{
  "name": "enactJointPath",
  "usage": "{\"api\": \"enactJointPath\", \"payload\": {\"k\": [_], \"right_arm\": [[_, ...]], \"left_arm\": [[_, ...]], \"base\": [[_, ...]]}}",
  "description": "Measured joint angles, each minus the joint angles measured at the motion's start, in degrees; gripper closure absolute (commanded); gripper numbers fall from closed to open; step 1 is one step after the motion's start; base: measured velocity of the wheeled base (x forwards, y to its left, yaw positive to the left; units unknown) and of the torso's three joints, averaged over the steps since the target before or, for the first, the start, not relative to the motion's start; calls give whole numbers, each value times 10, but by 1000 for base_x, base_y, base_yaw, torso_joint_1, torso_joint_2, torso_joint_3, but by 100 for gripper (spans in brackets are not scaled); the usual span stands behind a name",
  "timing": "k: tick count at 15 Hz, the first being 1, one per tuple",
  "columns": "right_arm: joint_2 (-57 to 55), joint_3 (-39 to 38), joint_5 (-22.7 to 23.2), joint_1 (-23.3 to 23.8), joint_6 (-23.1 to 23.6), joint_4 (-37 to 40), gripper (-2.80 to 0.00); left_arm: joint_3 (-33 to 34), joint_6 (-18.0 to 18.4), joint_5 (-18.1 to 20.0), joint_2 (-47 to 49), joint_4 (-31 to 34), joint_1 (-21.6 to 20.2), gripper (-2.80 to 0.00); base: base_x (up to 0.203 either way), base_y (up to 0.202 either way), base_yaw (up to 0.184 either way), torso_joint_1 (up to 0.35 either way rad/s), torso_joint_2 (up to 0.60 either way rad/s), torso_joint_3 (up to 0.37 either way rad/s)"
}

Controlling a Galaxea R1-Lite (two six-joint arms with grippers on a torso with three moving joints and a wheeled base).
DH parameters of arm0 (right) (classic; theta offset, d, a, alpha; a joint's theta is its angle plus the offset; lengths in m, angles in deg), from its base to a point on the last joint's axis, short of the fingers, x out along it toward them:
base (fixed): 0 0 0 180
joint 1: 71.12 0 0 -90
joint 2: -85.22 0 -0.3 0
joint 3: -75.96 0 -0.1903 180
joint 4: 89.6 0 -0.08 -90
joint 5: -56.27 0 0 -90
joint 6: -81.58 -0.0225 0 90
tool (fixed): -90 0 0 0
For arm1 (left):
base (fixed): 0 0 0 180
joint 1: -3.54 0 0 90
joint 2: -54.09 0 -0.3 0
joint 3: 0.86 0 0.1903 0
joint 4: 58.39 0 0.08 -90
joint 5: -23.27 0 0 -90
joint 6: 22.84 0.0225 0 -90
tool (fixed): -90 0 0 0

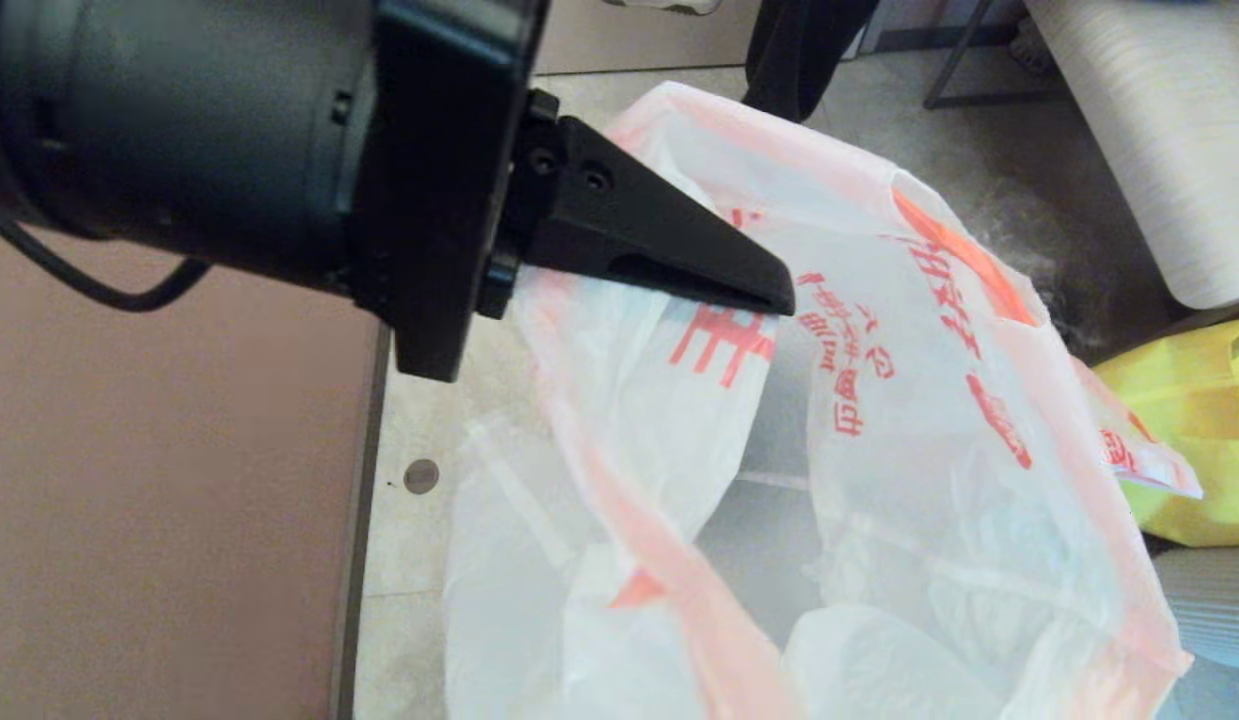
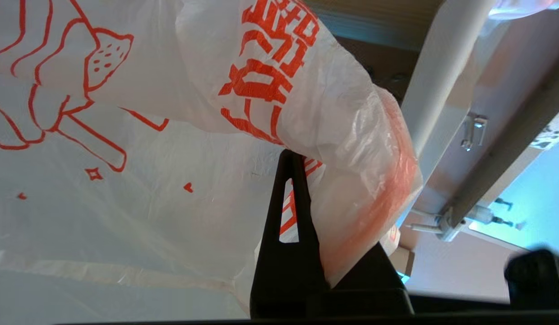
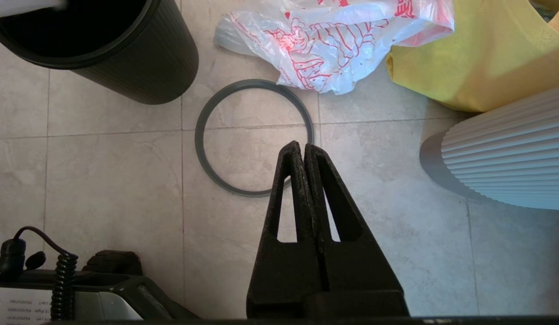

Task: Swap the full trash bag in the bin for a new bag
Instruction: Put the new garbage bag on the trash can

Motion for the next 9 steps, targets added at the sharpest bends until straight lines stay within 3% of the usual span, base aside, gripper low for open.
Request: {"api": "enactJointPath", "payload": {"k": [9], "right_arm": [[0,0,0,0,0,0,0]], "left_arm": [[-3,-4,25,98,-112,-7,0]], "base": [[0,0,0,0,0,0]]}}
